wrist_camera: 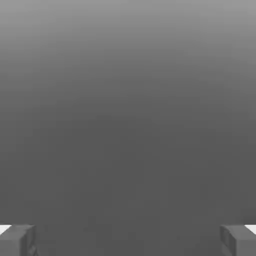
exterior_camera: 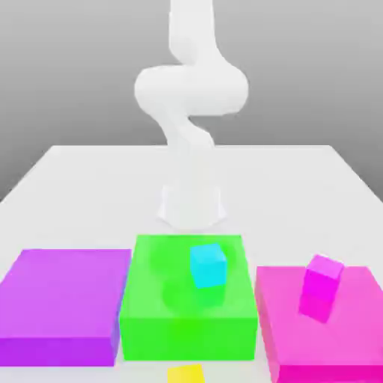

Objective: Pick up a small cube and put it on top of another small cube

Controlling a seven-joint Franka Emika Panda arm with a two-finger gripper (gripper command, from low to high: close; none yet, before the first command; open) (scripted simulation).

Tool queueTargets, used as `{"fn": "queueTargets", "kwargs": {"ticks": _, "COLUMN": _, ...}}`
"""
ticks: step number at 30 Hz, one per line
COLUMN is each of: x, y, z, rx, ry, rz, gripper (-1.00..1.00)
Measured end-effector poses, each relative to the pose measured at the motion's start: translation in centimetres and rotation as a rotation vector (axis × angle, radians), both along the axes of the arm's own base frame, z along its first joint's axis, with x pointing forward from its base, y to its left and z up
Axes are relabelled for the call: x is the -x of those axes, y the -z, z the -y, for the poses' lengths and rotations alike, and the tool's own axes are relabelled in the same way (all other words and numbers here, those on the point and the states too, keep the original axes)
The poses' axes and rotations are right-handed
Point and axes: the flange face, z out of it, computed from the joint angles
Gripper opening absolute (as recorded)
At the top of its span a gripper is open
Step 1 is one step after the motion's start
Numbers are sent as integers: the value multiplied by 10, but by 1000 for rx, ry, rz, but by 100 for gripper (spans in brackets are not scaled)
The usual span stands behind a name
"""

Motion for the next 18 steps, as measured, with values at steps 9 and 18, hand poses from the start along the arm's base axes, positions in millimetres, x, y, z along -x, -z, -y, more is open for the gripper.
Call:
{"fn": "queueTargets", "kwargs": {"ticks": 9, "x": -98, "y": 131, "z": 2, "rx": 13, "ry": -55, "rz": -232, "gripper": 0}}
{"fn": "queueTargets", "kwargs": {"ticks": 18, "x": -150, "y": 286, "z": 2, "rx": 34, "ry": -104, "rz": -458, "gripper": 0}}
